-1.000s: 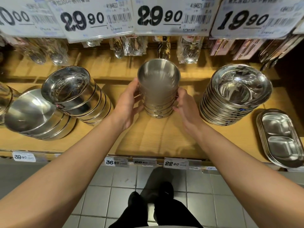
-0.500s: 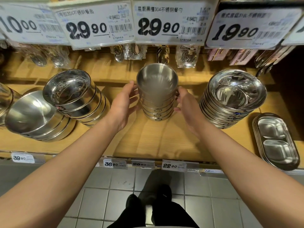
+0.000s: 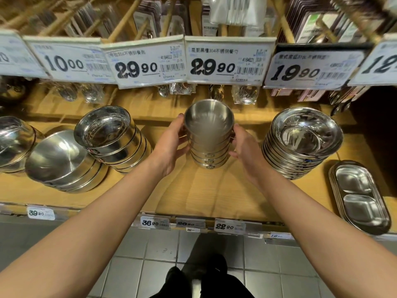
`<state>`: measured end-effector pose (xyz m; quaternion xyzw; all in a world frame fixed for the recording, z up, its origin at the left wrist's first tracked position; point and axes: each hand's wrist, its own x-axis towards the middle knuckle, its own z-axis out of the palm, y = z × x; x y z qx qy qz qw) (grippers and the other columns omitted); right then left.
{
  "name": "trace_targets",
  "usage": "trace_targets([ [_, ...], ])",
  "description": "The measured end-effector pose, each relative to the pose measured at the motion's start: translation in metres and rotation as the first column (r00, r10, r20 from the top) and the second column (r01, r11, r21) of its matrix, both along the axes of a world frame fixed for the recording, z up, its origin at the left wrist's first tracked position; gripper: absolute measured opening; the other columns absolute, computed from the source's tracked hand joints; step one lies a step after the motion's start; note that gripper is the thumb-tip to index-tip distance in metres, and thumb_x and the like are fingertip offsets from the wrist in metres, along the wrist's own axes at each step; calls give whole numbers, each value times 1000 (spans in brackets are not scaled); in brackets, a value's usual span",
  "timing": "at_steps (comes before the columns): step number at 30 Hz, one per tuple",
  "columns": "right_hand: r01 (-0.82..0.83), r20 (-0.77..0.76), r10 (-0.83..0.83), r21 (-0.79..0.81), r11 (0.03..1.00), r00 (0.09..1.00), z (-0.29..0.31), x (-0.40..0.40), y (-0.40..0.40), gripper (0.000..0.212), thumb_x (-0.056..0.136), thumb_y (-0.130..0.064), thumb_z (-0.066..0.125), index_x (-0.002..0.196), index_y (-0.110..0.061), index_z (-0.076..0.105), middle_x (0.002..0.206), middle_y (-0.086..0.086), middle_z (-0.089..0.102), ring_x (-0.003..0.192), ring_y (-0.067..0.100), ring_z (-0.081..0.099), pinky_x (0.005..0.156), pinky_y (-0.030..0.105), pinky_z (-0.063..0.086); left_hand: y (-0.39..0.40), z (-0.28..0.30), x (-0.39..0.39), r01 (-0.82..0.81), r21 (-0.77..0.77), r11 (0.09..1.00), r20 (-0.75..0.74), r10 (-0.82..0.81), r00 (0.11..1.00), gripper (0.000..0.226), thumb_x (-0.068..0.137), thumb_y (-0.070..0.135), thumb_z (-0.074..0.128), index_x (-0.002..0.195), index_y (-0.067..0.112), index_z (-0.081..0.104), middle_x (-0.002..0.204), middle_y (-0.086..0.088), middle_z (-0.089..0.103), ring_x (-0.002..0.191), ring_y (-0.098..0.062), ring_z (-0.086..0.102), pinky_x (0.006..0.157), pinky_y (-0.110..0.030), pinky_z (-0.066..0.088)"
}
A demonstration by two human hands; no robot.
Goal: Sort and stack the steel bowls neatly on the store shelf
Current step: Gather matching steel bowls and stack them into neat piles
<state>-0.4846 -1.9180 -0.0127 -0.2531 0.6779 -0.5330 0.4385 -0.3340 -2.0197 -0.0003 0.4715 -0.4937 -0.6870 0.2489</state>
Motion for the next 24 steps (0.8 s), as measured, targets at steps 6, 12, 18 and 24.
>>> trace_targets([
  [6, 84, -48, -85, -15, 996, 995, -3, -4, 5, 28, 102, -41, 34, 92, -39, 60, 92, -19, 58, 95, 7, 56, 96, 44, 48, 1, -1, 10, -1, -9, 1000, 20, 1, 1000, 50, 103, 56, 41, 129, 21, 65, 124, 6, 67, 118, -11, 59, 86, -31, 51],
  [12, 271, 37, -275, 88, 959, 961, -36, 49, 46, 20, 103, -26, 43, 94, -25, 60, 98, 0, 62, 98, 22, 60, 90, 43, 50, 36, -16, 69, -56, 78, 995, 118, 47, 992, 33, 104, 45, 48, 109, 21, 70, 96, 9, 73, 91, -8, 65, 74, -27, 52],
  [18, 92, 176, -111, 116, 989, 978, -32, 107, 40, 19, 103, -23, 45, 104, -25, 64, 108, 2, 66, 101, 14, 62, 82, 26, 50, 47, -31, 164, -107, 149, 983, 201, 76, 977, 32, 106, 34, 48, 104, 15, 73, 90, -1, 74, 82, -13, 71, 71, -29, 54],
  [24, -25, 149, 14, 71, 997, 989, -12, 148, -9, 21, 102, -23, 52, 119, -21, 64, 119, 3, 64, 104, 12, 62, 76, 27, 53, -6, -15, 209, -190, 7, 982, 160, 187, 969, 27, 105, 26, 46, 92, 20, 69, 75, 7, 69, 75, -8, 64, 79, -32, 52],
])
